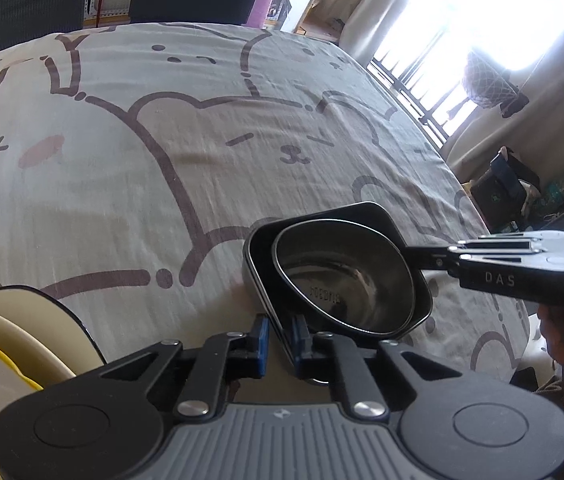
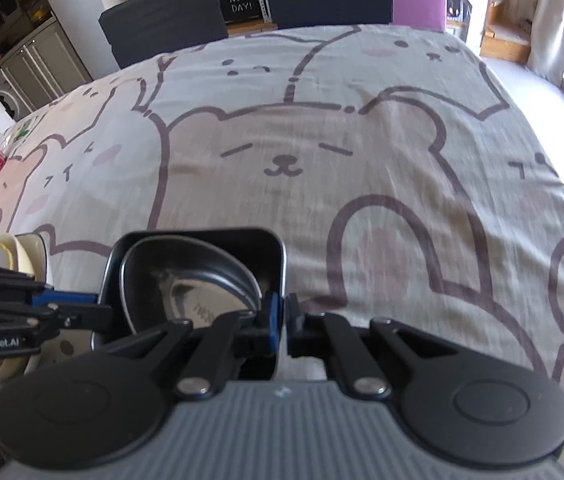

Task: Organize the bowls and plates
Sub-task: 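Grasp the rims of the stacked steel trays with both grippers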

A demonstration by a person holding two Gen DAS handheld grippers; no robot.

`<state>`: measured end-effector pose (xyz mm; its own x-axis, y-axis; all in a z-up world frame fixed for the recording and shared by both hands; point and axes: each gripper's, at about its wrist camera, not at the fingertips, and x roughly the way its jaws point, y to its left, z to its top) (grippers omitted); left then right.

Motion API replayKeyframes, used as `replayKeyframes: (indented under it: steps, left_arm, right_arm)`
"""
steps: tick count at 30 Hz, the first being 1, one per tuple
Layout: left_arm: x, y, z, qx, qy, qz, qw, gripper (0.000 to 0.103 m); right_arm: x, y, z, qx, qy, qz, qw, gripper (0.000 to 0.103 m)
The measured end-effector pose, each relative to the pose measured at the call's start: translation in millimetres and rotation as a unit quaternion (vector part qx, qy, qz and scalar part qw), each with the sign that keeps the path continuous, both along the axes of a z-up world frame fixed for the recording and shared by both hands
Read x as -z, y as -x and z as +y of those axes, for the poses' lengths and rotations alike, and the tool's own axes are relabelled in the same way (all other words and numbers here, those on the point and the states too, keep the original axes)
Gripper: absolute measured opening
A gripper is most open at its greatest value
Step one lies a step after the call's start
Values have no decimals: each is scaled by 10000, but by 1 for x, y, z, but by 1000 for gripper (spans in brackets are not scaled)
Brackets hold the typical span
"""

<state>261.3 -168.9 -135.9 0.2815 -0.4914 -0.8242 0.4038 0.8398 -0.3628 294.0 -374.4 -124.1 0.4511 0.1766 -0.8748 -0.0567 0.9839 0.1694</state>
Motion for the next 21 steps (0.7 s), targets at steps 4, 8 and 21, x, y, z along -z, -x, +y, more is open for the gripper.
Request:
replayKeyframes:
  steps: [4,8,21]
  left_arm:
    - [1,0,1,-24,21,22,10000,13]
    - [3,0,6,-265,185,140,9994,12]
    - [9,-1,12,-729,494,377,9954,10]
  right_arm:
    - [1,3,-2,-24,-74,74,9999,5]
    - [1,9,-5,30,-187,-108,9998,6]
    - [4,-2,-6,34,-226,0,9997,4]
